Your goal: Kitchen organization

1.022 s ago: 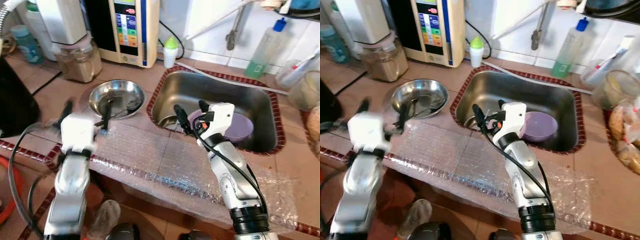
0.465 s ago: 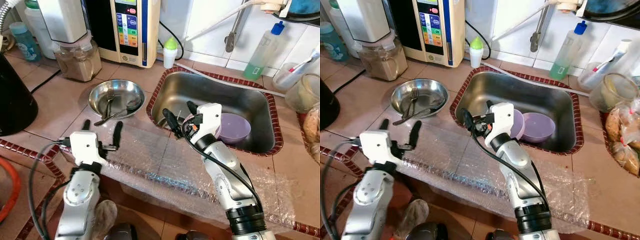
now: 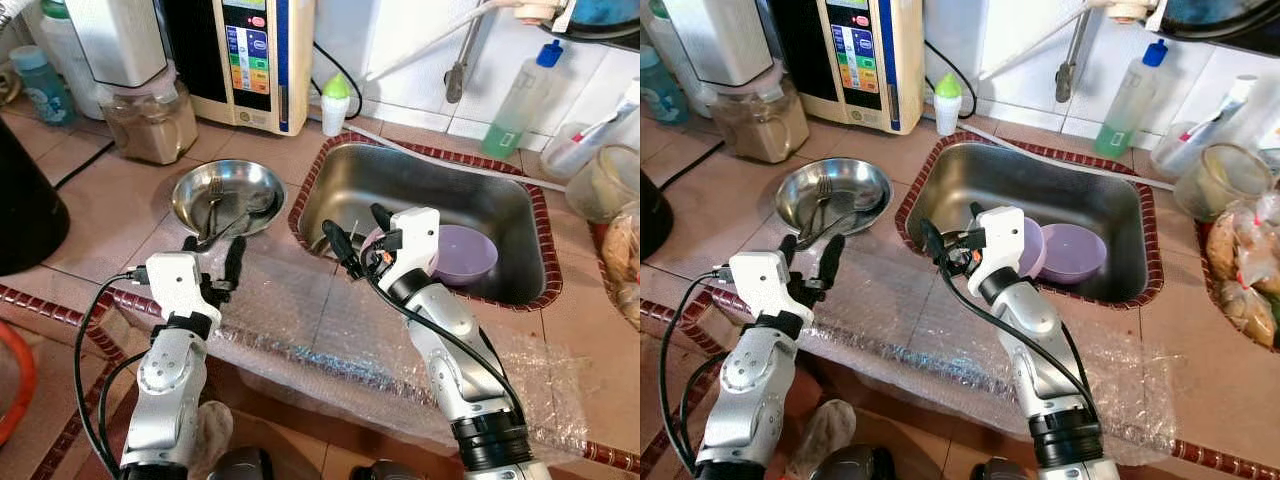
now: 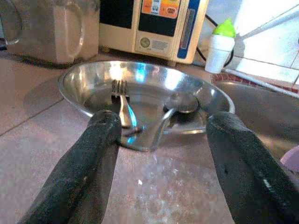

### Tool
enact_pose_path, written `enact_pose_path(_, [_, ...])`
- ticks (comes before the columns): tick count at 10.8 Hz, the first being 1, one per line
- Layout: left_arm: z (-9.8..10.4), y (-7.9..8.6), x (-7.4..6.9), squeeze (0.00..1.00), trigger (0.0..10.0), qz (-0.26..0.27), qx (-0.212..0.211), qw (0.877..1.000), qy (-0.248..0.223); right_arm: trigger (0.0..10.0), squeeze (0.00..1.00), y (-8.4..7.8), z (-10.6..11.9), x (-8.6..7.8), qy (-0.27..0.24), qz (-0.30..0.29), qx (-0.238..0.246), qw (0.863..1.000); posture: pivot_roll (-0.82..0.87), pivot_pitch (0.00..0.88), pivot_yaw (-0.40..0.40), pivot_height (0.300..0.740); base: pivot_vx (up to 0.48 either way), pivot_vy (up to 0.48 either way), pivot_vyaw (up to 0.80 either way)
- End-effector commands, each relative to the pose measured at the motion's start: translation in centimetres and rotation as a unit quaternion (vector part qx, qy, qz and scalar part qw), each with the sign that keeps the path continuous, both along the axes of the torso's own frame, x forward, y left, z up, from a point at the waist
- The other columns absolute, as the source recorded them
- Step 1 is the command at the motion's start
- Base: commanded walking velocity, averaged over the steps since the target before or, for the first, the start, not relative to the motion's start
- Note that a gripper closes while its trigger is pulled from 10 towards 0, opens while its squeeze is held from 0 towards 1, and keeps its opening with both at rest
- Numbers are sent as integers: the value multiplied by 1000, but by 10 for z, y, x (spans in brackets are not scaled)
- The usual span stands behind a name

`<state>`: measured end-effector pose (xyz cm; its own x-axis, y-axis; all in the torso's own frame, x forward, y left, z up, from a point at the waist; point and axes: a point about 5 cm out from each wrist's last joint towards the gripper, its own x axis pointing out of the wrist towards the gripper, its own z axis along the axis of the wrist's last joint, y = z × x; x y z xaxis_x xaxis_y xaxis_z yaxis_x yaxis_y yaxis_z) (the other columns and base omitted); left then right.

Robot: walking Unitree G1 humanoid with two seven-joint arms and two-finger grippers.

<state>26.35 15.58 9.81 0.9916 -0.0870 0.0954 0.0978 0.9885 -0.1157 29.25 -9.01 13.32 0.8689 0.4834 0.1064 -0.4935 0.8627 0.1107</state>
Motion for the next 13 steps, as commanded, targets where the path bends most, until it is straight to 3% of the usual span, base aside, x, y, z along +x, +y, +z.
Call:
enact_pose_path(1, [1,-2,3,0,0,-7,-6,1000,3,10000,0,2,2,1,-4,0,-2,1000,-28,26,-10,740,0,0,0])
enact_pose_path(9, [8,-23,16,0,0,-61,-42,997,15,10000,0,0,3,3,-3,-15,1,1000,-33,34,1,740,0,0,0])
enact_pose_path(11, [18,-23,19,0,0,-54,-39,998,-5,10000,0,-1,4,4,-4,-17,1,1000,-31,34,1,740,0,0,0])
enact_pose_path(13, [36,-19,21,0,0,-39,-3,998,-56,10000,0,-1,4,5,-5,-18,1,1000,-29,32,-1,740,0,0,0])
